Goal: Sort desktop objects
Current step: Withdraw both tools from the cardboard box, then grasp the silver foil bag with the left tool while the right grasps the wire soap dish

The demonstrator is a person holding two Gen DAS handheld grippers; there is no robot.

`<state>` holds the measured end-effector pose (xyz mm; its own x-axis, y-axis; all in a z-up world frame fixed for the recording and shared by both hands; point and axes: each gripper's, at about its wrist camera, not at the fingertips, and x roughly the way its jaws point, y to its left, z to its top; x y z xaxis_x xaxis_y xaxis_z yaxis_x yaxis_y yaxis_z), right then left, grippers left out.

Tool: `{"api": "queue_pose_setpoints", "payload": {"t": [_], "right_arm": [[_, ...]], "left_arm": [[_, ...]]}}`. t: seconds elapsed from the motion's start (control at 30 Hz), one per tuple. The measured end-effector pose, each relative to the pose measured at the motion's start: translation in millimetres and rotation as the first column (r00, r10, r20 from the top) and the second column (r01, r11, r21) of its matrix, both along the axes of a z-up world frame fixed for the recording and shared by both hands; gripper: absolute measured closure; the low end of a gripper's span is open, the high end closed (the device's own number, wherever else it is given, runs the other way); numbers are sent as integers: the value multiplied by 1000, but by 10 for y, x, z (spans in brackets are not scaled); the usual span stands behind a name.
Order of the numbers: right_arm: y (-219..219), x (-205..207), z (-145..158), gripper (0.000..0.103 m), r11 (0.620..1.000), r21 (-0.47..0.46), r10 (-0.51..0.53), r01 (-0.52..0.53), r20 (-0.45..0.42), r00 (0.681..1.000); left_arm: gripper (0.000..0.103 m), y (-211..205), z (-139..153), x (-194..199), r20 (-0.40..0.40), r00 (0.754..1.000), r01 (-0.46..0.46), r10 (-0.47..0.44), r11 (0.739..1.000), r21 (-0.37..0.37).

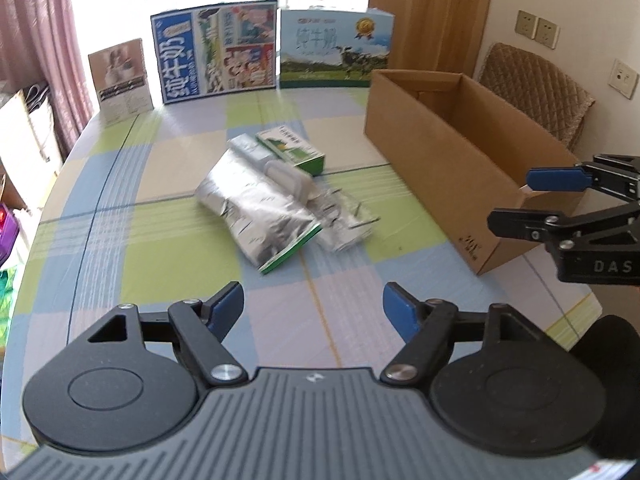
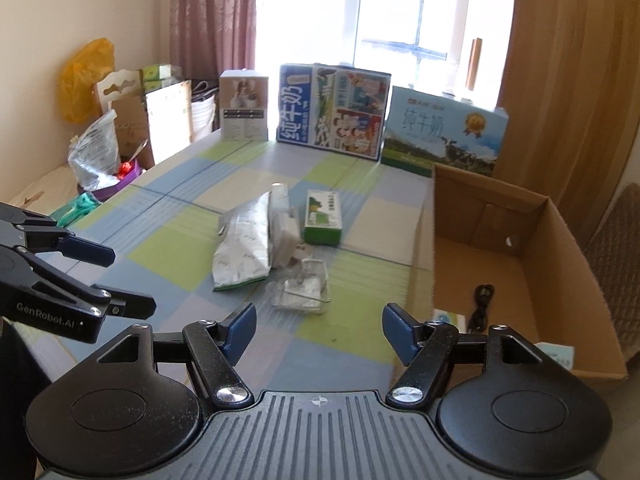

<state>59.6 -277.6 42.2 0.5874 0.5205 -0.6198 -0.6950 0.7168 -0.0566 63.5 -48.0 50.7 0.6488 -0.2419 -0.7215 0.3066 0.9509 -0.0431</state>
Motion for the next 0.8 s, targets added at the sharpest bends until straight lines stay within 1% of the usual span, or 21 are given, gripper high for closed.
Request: {"api": "queue_pose_setpoints", "payload": {"t": [0.37, 0.5, 0.67, 0.8], "right_arm": [[220, 15, -201, 34, 998, -29, 46, -48, -56, 997], [313, 78, -287, 33, 997, -36, 60, -63, -83, 995], [406, 186, -365, 32, 998, -24, 59, -62, -102, 993], [501, 309, -424, 27, 998, -27, 62, -65, -106, 992]], "left_arm": [[26, 289, -167, 71, -47, 998, -50, 49, 999, -4], [25, 329, -216, 139, -62, 997, -48, 48, 999, 5], [24, 363, -259, 249, -78, 996, -50, 50, 999, 8], [23, 389, -282, 361, -87, 994, -59, 60, 998, 9]]}}
